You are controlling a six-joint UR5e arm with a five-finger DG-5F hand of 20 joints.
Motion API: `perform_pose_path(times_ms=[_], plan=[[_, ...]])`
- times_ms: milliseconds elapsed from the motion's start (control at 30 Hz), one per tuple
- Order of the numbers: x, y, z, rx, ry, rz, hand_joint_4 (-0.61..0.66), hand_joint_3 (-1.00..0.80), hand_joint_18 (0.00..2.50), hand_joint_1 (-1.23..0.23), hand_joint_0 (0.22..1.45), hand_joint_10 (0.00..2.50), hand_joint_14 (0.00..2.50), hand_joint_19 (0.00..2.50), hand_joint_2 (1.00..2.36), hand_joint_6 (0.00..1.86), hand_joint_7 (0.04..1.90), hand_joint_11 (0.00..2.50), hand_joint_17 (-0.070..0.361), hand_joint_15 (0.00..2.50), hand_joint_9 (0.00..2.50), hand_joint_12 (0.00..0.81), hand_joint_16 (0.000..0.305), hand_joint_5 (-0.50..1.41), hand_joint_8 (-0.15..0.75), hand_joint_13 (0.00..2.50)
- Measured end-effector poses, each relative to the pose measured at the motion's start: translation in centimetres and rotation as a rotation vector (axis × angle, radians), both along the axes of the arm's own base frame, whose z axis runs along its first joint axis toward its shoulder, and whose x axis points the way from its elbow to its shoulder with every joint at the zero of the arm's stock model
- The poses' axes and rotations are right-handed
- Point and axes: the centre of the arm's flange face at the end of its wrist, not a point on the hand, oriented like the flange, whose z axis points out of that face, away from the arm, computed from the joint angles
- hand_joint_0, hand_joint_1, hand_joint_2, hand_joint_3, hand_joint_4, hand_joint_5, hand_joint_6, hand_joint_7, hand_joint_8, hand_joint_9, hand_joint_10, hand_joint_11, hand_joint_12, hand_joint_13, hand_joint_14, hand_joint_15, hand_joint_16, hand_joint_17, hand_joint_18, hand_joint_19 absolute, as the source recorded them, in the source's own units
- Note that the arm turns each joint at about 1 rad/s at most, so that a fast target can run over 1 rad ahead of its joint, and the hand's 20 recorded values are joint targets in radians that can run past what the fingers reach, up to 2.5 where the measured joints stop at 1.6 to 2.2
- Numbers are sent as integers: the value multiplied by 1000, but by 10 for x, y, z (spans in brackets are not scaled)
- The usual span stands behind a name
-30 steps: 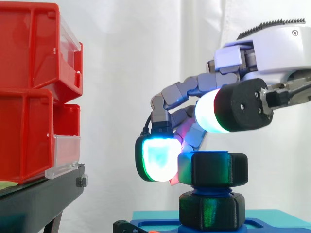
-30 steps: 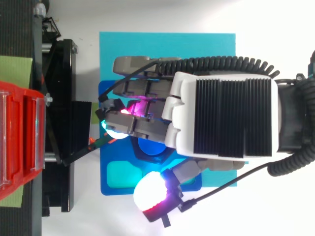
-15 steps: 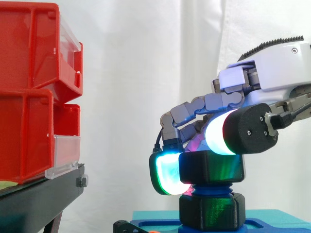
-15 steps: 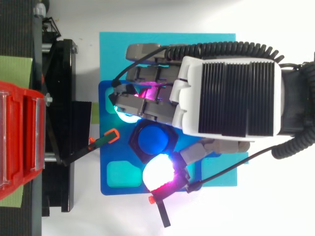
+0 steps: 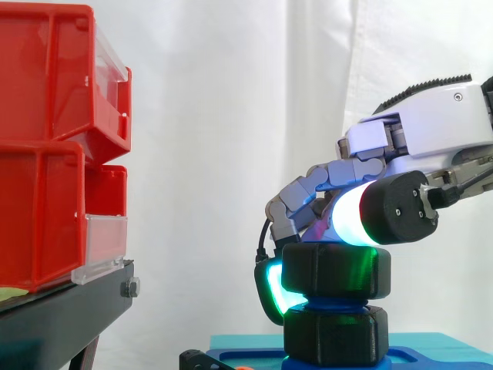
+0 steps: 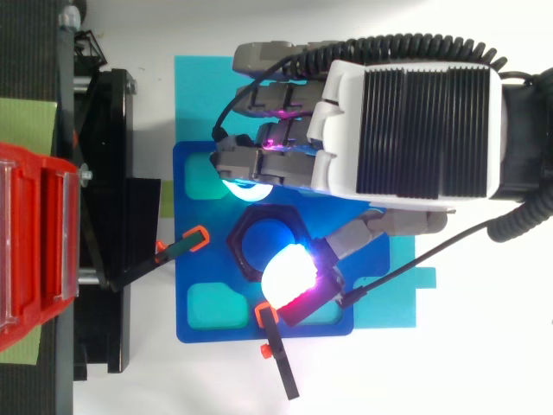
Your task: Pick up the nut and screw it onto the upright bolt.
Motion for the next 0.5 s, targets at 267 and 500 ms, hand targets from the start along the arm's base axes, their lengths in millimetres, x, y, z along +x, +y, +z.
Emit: perform_pose_path(times_ms=[267, 500], plan=[[2, -2, 2, 6, -20, 21, 249, -500, 365, -189, 522, 0, 0, 0, 1000, 503, 1228, 0, 33, 0, 869, 207, 15, -70, 267, 738], [8, 0, 14, 13, -73, 50, 283, -500, 372, -190, 520, 0, 0, 0, 1000, 504, 1013, 0, 35, 0, 871, 212, 16, -90, 264, 736]])
